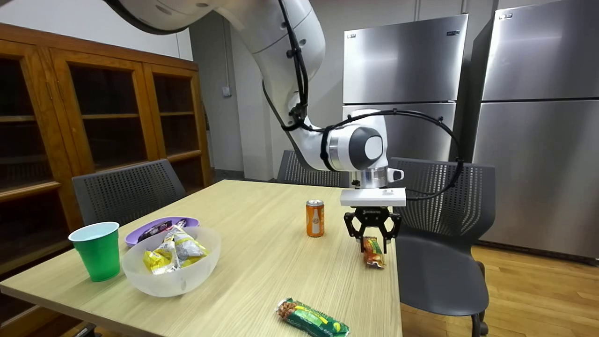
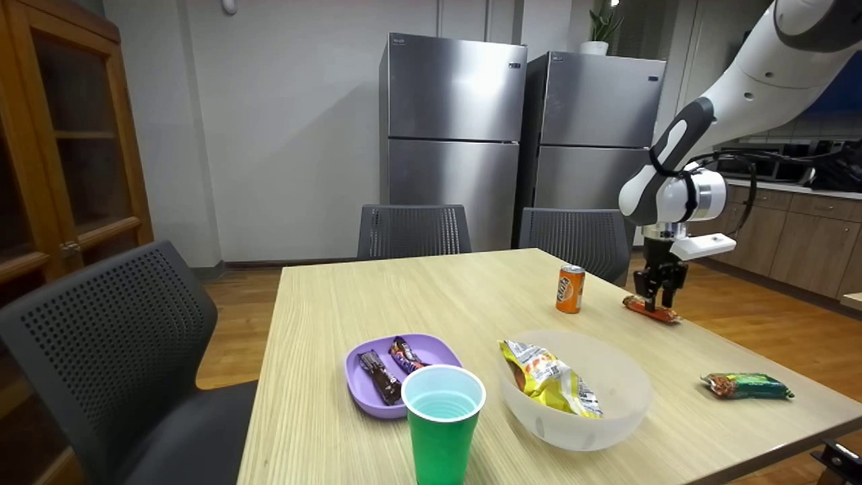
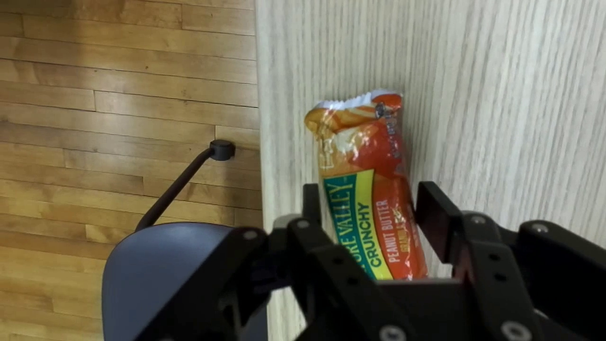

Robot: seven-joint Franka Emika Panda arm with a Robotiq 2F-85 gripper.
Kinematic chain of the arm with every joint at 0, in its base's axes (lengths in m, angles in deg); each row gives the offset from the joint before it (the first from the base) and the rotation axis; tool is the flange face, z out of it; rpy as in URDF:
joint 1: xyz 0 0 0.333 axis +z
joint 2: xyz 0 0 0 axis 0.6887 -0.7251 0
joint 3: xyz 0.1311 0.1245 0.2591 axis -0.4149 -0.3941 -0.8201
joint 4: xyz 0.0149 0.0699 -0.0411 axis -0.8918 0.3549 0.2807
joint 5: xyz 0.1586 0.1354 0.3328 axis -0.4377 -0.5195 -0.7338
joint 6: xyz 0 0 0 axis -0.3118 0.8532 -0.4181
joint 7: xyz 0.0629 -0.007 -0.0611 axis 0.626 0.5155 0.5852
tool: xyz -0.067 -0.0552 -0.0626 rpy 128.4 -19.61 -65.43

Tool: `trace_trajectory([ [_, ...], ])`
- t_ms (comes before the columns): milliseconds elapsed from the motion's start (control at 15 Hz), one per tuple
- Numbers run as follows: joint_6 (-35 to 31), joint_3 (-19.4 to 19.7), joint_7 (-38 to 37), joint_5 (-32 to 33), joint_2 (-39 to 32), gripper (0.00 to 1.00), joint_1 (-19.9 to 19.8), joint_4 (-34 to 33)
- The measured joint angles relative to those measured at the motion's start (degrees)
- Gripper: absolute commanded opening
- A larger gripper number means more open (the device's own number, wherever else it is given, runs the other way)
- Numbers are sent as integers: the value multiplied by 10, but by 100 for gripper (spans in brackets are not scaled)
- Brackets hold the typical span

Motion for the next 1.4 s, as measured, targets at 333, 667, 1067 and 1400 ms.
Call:
trace_trajectory([
  [333,5,0,0,5,-2,12,0,-5],
  [667,12,0,0,26,6,1,0,-9],
  [1067,9,0,9,46,60,0,0,25],
  [1400,9,-1,12,55,105,33,2,61],
])
